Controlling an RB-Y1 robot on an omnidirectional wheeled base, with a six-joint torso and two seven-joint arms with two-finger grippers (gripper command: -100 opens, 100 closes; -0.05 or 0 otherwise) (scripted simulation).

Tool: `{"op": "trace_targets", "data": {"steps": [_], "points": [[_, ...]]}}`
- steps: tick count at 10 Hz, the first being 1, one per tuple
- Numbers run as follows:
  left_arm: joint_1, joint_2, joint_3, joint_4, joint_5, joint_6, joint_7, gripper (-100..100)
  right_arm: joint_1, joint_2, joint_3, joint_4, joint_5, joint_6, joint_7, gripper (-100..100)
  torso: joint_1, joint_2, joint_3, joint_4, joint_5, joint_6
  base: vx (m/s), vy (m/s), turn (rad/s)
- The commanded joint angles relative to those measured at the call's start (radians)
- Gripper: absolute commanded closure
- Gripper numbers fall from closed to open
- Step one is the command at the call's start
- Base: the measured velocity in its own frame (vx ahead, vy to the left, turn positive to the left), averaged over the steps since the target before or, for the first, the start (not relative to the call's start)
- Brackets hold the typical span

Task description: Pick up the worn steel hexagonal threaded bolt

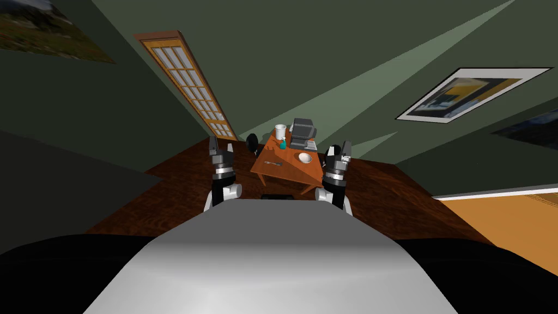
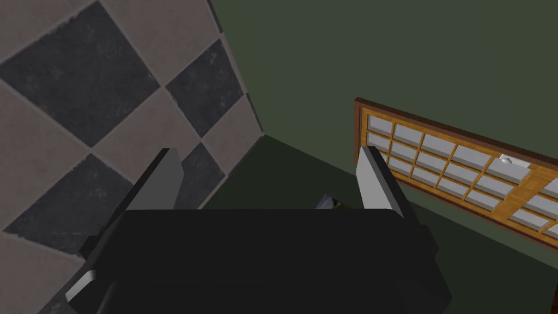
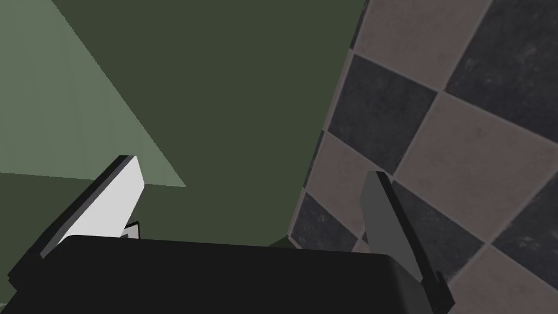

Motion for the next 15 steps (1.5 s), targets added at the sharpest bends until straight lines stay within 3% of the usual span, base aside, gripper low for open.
{"op": "trace_targets", "data": {"steps": [1,5,8,9,11,12,14,15], "points": [[-0.011,0.038,0.002,0.013,-0.001,0.012,-0.001,-100,0.000,0.000,0.000,0.000,0.000,0.000,0.000,0,0.000,0.000,0.000,0.000,0.000,0.000,-0.011,0.019,-0.007],[-0.077,0.139,0.016,0.089,-0.008,0.080,-0.003,-100,0.000,0.000,0.000,0.000,0.000,0.000,0.000,0,0.005,0.002,0.001,0.000,0.001,0.000,-0.032,0.061,-0.027],[-0.154,0.189,0.031,0.171,-0.014,0.163,-0.004,-100,0.000,0.000,0.000,0.000,0.000,0.000,0.000,0,0.008,0.003,0.002,0.001,0.002,0.000,-0.046,0.105,-0.057],[-0.154,0.189,0.031,0.183,-0.014,0.163,-0.004,-100,0.000,0.000,0.000,0.000,0.000,0.000,0.000,0,0.007,0.002,0.001,0.000,0.002,0.000,-0.016,0.061,-0.021],[-0.215,0.211,0.043,0.246,-0.018,0.227,-0.002,-100,0.000,0.000,0.000,0.000,0.000,0.000,0.000,0,0.004,0.001,0.001,0.000,0.001,0.000,-0.034,0.065,-0.061],[-0.216,0.211,0.043,0.260,-0.018,0.229,-0.002,-100,0.000,0.000,0.000,0.000,0.000,0.000,0.000,0,0.005,0.002,0.001,0.000,0.001,0.000,-0.039,0.060,-0.039],[-0.283,0.225,0.055,0.332,-0.020,0.290,0.000,-100,0.000,0.000,0.000,0.000,0.000,0.000,0.000,0,0.004,0.002,0.001,0.000,0.001,0.000,-0.040,0.072,-0.075],[-0.284,0.225,0.055,0.346,-0.020,0.301,0.000,-100,0.000,0.000,0.000,0.000,0.000,0.000,0.000,0,0.006,0.002,0.001,0.000,0.001,0.000,-0.035,0.064,-0.055]]}}
